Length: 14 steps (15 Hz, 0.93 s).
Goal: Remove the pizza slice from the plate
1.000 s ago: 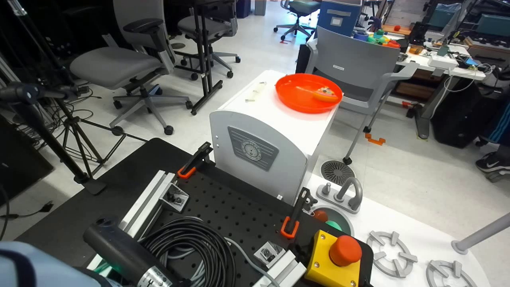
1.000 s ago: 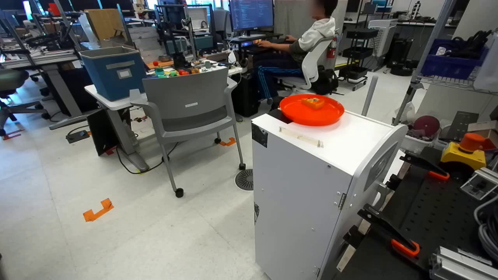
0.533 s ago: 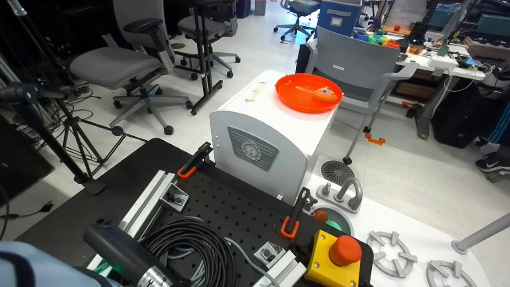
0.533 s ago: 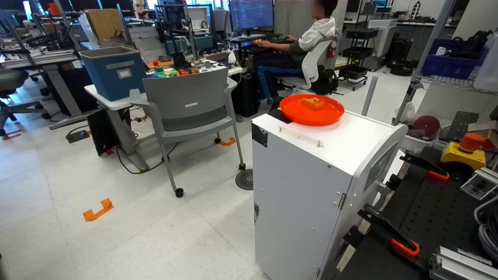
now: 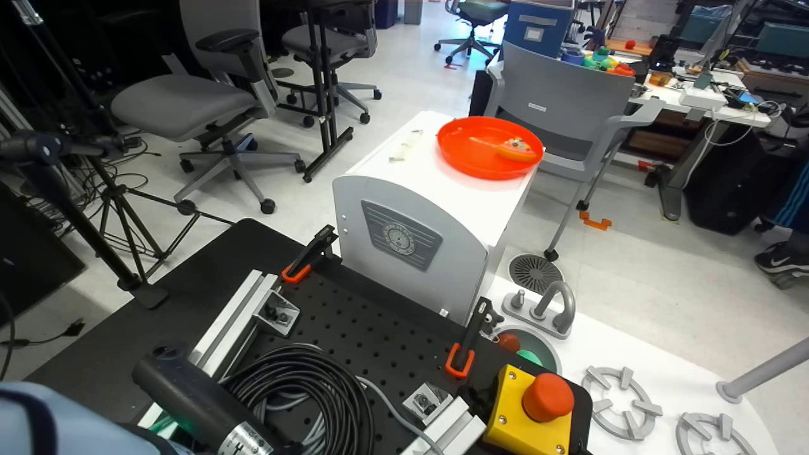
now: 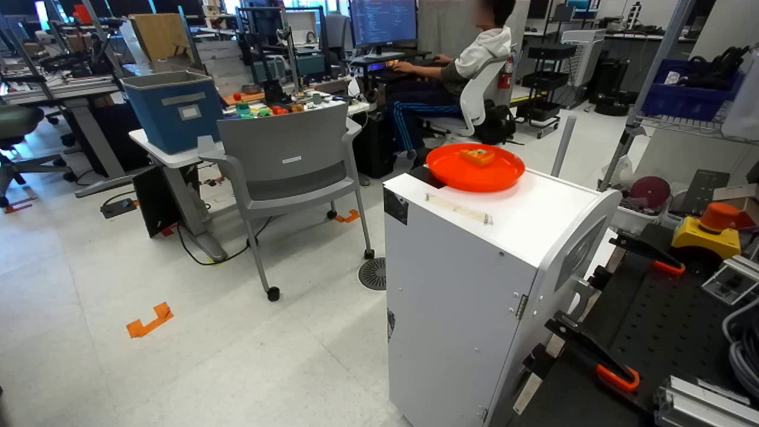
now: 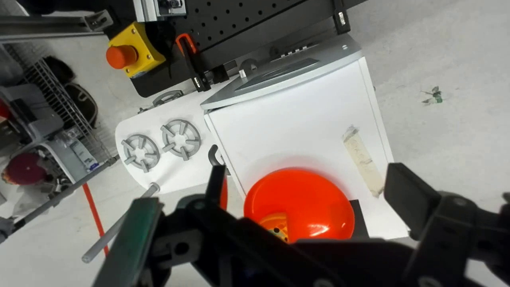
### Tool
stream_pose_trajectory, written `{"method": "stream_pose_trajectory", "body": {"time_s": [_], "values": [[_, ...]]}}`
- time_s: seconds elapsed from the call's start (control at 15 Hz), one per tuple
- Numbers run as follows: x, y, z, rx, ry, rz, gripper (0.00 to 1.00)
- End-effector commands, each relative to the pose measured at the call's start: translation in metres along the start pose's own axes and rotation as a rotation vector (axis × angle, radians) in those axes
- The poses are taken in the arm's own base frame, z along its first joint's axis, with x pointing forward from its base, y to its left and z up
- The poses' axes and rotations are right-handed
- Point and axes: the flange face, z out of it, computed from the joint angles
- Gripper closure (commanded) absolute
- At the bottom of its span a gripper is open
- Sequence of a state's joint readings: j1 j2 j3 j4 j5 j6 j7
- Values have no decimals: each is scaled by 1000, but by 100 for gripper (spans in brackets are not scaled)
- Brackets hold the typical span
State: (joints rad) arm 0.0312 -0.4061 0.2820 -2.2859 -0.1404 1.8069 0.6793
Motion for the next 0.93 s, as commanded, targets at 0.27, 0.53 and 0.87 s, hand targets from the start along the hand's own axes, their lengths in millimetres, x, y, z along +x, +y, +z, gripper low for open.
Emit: {"method": "stream_pose_trajectory", "body": {"time_s": [0.27,0.53,0.87], "values": [[-3,4,-9,66,15,-403,0],[0,14,-9,74,15,-531,0],[8,42,-8,126,18,-518,0]]}}
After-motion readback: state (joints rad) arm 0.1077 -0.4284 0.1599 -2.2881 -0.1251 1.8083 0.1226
